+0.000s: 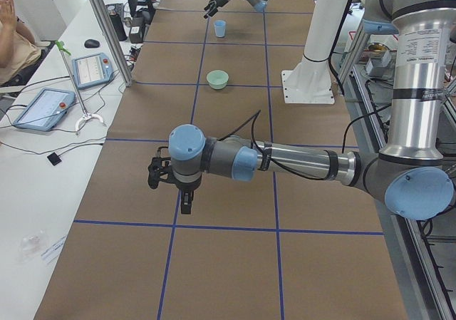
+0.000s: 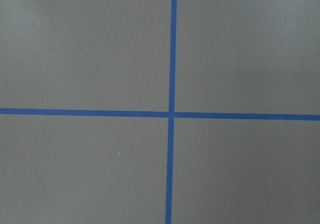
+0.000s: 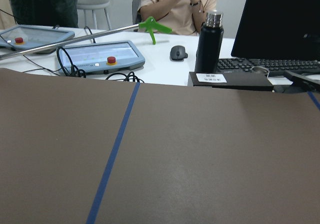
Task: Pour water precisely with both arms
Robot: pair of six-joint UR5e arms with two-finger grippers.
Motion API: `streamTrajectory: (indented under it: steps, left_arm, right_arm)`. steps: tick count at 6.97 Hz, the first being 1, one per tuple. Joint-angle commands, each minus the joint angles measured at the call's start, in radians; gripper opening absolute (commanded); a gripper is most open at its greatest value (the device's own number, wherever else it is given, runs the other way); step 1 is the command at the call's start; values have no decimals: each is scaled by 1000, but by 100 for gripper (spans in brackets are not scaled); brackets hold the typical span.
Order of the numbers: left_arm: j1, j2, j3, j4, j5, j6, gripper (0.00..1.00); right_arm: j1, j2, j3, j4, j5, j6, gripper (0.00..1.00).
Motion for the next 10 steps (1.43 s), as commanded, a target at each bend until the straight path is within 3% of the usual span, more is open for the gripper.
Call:
streamTrajectory:
  steps: [1,3,6,7,8,10]
  left_arm:
    - [141,-76,-81,1,5,-213,100]
    - [266,-194,-78,3,14,-408,100]
    - [422,-341,-37,3,141,-540,100]
    - [453,-362,-51,-40,169,-576,100]
    - [581,-362,-33,-192,284,-602,100]
    - [712,-493,73,-220,324,-709,100]
  right_arm:
    - [188,54,6,-182,299,-173,100]
    - [354,92,5,-381,529,-430,99]
    - [575,190,-18,-807,820,-911,100]
    - [614,207,-27,-936,843,-1022,100]
    - [626,186,-64,-982,833,-1119,100]
    - [632,163,-176,-973,830,-1154,100]
